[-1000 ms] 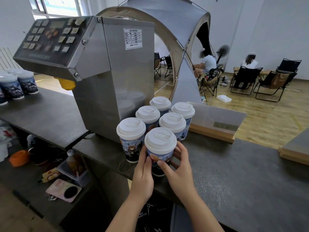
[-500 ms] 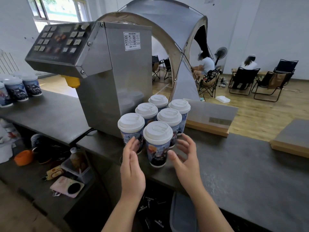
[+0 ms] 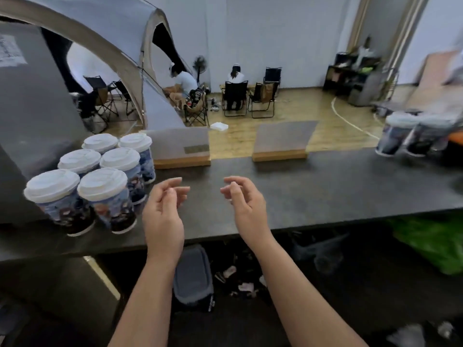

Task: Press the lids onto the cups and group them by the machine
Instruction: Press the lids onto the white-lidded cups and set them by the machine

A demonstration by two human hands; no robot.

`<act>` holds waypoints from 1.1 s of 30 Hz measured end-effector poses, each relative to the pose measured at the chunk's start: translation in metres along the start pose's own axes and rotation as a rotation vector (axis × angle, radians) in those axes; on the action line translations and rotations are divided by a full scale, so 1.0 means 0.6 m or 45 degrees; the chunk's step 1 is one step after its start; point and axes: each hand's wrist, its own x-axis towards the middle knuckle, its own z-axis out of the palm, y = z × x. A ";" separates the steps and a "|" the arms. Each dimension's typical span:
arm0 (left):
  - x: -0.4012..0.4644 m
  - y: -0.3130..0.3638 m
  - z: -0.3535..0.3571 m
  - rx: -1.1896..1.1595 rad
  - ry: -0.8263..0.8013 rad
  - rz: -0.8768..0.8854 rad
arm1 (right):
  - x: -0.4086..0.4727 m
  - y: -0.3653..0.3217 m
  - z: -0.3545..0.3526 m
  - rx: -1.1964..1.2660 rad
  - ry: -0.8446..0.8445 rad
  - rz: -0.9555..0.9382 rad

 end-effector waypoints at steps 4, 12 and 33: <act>-0.022 0.008 0.109 -0.051 -0.219 -0.083 | 0.013 -0.029 -0.129 -0.062 0.177 -0.017; -0.052 0.019 0.360 -0.171 -0.557 -0.227 | 0.065 -0.053 -0.419 -0.193 0.563 0.011; 0.025 -0.074 1.127 0.032 -0.642 -0.476 | 0.503 0.175 -0.937 -0.358 0.433 0.423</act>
